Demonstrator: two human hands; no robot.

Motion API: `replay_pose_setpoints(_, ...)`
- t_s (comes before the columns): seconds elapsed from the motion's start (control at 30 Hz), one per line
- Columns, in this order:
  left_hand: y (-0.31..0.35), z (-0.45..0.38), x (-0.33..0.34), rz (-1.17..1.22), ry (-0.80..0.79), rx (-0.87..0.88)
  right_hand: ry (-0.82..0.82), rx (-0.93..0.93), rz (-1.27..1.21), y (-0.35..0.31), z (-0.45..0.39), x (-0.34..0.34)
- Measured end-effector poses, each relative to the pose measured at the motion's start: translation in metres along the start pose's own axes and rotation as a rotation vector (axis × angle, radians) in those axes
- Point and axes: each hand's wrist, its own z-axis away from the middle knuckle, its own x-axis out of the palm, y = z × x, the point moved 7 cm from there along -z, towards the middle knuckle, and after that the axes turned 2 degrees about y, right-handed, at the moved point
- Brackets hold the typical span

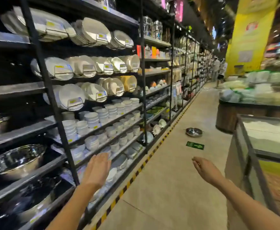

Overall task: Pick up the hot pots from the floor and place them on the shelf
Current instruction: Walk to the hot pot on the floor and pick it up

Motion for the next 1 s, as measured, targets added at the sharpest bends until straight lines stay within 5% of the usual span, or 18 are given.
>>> replay_pose_setpoints(0.13, 0.036, -0.099, 0.046, 0.265, -0.007, 0.194, 0.049, 0.056, 0.080, 0.027, -0.054, -0.001)
replay_pose_setpoints(0.3, 0.087, -0.222, 0.089, 0.300, 0.112, 0.529, 0.112, 0.026, 0.141, 0.038, -0.130, 0.009)
replay_pose_setpoints(0.47, 0.116, -0.349, 0.141, 0.306, -0.031, 0.711, 0.108, 0.119, 0.092, 0.043, -0.209, 0.017)
replay_pose_setpoints(0.7, 0.192, -0.493, 0.214, 0.405, -0.105, 0.799, 0.187, 0.214, -0.011, 0.087, -0.347, 0.031)
replay_pose_setpoints(1.0, 0.300, -0.712, 0.332, 0.443, -0.163, 0.786, 0.186, 0.293, -0.066, 0.243, -0.565, 0.049)
